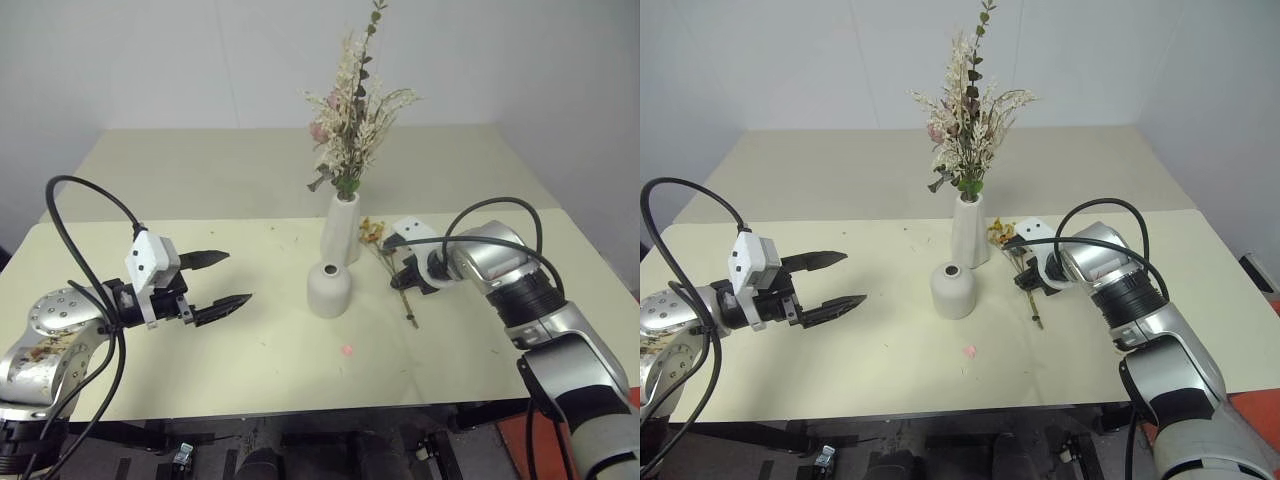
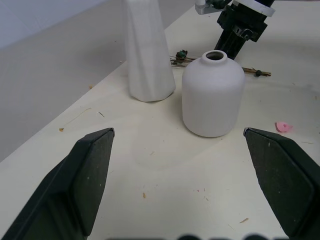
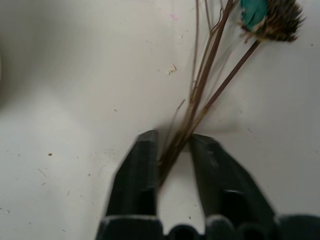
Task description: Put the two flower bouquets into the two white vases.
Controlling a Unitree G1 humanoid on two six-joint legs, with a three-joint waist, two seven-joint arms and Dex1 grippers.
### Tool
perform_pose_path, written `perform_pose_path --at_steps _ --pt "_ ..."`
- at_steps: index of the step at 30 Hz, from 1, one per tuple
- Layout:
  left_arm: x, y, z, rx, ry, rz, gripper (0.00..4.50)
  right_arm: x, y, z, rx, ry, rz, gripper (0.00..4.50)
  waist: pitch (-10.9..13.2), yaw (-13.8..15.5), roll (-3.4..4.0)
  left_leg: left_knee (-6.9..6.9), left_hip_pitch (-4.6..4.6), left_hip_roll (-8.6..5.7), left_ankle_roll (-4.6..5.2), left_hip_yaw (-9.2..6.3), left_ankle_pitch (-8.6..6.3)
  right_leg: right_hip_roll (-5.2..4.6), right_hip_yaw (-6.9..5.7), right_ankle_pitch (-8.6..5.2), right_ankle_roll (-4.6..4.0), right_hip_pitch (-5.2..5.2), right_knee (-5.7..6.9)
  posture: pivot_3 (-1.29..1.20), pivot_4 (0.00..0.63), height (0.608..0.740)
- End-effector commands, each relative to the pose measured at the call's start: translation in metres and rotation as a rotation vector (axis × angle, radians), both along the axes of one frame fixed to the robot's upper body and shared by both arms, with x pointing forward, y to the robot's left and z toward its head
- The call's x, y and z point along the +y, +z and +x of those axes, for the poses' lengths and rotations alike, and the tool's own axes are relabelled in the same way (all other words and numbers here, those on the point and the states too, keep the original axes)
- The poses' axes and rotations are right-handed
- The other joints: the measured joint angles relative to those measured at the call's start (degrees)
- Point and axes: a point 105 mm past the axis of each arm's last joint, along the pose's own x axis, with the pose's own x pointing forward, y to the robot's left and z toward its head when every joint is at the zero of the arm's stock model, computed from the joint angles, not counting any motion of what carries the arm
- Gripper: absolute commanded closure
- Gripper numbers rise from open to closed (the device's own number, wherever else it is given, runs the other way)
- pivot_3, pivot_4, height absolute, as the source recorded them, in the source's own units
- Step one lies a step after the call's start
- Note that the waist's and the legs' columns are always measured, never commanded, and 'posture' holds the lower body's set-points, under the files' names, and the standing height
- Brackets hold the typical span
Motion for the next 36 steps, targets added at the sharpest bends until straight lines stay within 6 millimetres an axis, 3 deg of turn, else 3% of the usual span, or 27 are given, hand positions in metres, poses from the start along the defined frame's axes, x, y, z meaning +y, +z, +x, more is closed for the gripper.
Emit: perform_pose_path --at_steps 1,7,12,14,17,23,26,31,36 --pt "0.001 0.014 -0.003 -0.058 -0.001 0.006 0.00 0.000 0.007 0.004 -0.029 -0.020 0.000 4.48 0.0 -0.1 0.00 0.00 0.00 0.00 0.00 0.00 0.00 0.00 0.00 0.00 0.00 0.00 0.00 0.00 0.150 0.740" --pt "0.003 0.016 -0.001 -0.059 0.000 0.015 0.00 -0.029 0.028 0.023 -0.217 -0.251 -0.003 4.48 0.0 0.0 -0.01 0.00 0.01 0.00 0.00 0.00 0.00 0.00 0.01 0.00 0.00 -0.01 0.02 0.00 0.150 0.740" --pt "0.004 0.019 0.000 -0.057 -0.010 0.024 0.00 -0.072 0.080 0.035 -0.667 -0.543 0.039 4.48 0.0 0.3 -0.01 -0.01 -0.12 -0.02 -0.01 -0.03 0.00 -0.03 -0.04 0.01 0.00 -0.03 0.13 0.00 0.150 0.740" --pt "0.003 0.020 0.001 -0.051 -0.023 0.026 0.00 -0.084 0.101 0.029 -0.892 -0.631 0.112 4.48 0.0 0.4 -0.01 -0.01 -0.16 -0.04 -0.01 -0.04 0.00 -0.06 -0.07 0.01 0.01 -0.06 0.11 0.00 0.150 0.740" --pt "0.002 0.022 0.004 -0.053 -0.039 0.024 0.00 -0.099 0.115 0.012 -1.125 -0.743 0.198 4.48 0.0 0.2 -0.01 -0.02 -0.15 -0.03 -0.01 -0.04 0.00 -0.05 -0.07 0.02 0.02 -0.05 0.11 0.00 0.150 0.740" --pt "0.000 0.025 0.010 -0.059 -0.063 0.026 0.00 -0.053 0.144 -0.037 -1.245 -0.450 0.907 4.48 0.0 -0.6 0.00 -0.04 -0.01 0.02 -0.01 -0.01 0.00 0.01 0.05 0.02 0.02 -0.01 0.14 0.00 0.150 0.740" --pt "0.000 0.026 0.010 -0.056 -0.069 0.028 0.00 -0.020 0.159 -0.064 -1.248 -0.197 1.099 4.48 0.0 -1.0 0.02 -0.05 0.04 0.03 0.00 -0.02 0.00 0.02 0.06 0.02 0.02 0.00 0.20 0.00 0.150 0.740" --pt "0.003 0.027 0.007 -0.045 -0.066 0.036 0.00 0.023 0.171 -0.084 -1.190 0.068 1.251 4.48 0.0 -1.4 0.02 -0.04 0.17 0.03 0.00 -0.02 0.00 0.02 0.05 0.01 0.02 0.06 0.18 0.00 0.150 0.740" --pt "0.014 0.029 0.000 -0.035 -0.027 0.059 0.00 0.068 0.160 -0.092 -1.094 0.293 1.251 4.48 0.0 -1.3 0.02 -0.05 0.26 0.04 0.00 0.01 0.00 0.06 0.09 -0.01 0.00 0.04 0.15 0.00 0.150 0.740"
